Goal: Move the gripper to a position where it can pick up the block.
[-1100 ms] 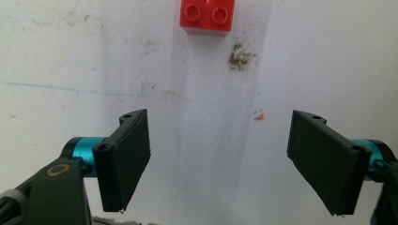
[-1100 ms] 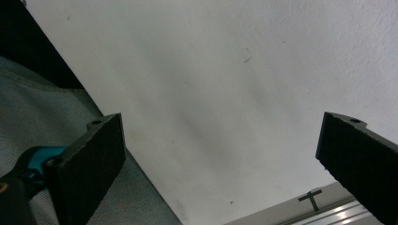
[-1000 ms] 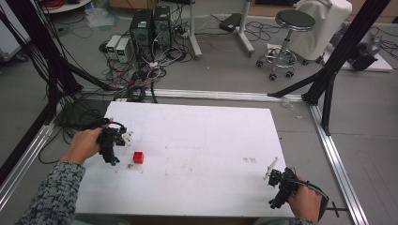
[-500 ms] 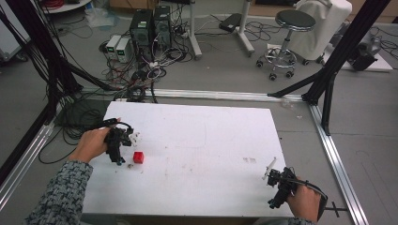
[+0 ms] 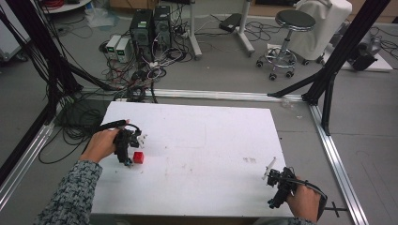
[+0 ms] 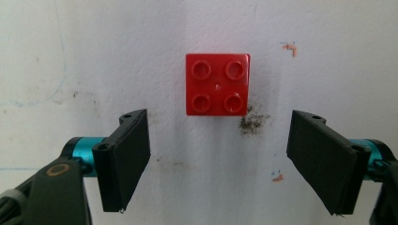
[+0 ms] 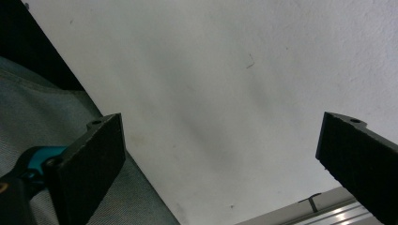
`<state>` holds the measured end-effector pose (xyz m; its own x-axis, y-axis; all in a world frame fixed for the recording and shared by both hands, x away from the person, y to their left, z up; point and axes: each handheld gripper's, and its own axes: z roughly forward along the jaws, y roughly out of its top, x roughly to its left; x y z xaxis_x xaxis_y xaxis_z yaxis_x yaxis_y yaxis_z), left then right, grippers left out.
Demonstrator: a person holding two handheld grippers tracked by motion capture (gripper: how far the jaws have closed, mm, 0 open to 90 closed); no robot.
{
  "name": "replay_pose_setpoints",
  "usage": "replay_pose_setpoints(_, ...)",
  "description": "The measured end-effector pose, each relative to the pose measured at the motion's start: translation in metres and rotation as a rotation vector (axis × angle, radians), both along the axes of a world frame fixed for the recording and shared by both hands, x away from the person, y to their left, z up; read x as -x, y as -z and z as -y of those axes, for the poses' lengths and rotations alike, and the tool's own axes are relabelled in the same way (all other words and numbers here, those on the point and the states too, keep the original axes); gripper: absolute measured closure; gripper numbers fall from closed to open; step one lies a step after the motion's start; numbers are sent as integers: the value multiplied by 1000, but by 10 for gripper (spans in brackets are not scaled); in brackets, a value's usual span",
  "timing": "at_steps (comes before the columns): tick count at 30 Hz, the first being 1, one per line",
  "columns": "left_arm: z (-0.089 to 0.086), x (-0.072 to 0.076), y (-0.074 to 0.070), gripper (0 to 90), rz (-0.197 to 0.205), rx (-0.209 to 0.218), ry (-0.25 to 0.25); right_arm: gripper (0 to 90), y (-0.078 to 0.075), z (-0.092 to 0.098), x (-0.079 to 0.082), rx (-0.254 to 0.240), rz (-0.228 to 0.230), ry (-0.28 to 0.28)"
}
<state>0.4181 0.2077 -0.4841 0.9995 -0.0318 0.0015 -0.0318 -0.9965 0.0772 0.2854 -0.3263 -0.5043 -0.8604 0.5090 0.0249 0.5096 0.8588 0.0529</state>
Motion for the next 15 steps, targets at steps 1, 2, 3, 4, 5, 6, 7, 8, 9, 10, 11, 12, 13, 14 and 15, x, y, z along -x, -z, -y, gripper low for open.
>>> replay_pose_setpoints(1, 1, 0, 0, 221, -2, -2, 4, 11, 0, 0, 0, -1, 1, -1)
replay_pose_setpoints(2, 2, 0, 2, 220, -5, 0, 11, 12, 0, 0, 0, -1, 0, 0)
replay_pose_setpoints(3, 3, 0, 3, 221, -4, -2, 15, 12, 0, 0, 0, -1, -2, 1)
replay_pose_setpoints(4, 5, 0, 4, 221, -10, -7, 20, 12, 0, 0, 0, -2, -3, 2)
replay_pose_setpoints(5, 5, -1, 5, 220, -9, -7, 24, 12, 0, -1, 0, -2, -4, 2)
replay_pose_setpoints(6, 7, -1, 6, 220, -7, -8, 33, 12, 0, -1, 0, -2, -4, 1)
replay_pose_setpoints(7, 8, -1, 7, 220, -13, -12, 34, 12, 0, -1, 0, -2, -4, 0)
replay_pose_setpoints(8, 9, -1, 9, 219, -15, -15, 41, 12, 0, -1, 0, -5, -5, 4)
replay_pose_setpoints(9, 11, -1, 9, 219, -16, -15, 45, 12, 0, -1, 0, -5, -5, 4)
replay_pose_setpoints(10, 13, -1, 11, 218, -15, -15, 50, 12, 0, -1, 0, -5, -5, 4)
replay_pose_setpoints(11, 14, -1, 11, 218, -17, -15, 53, 12, 0, -1, 0, -3, -5, -1)
replay_pose_setpoints(12, 15, -2, 13, 216, -18, -14, 60, 12, 0, -1, 0, -3, -6, -1)
replay_pose_setpoints(13, 16, -2, 14, 216, -16, -13, 65, 12, 1, 0, 0, -5, -7, -2)
replay_pose_setpoints(14, 17, -2, 16, 215, -15, -17, 68, 12, 1, 0, 0, -5, -8, -3)
replay_pose_setpoints(15, 17, -3, 17, 215, -17, -17, 69, 12, 1, 0, 0, -6, -7, -4)
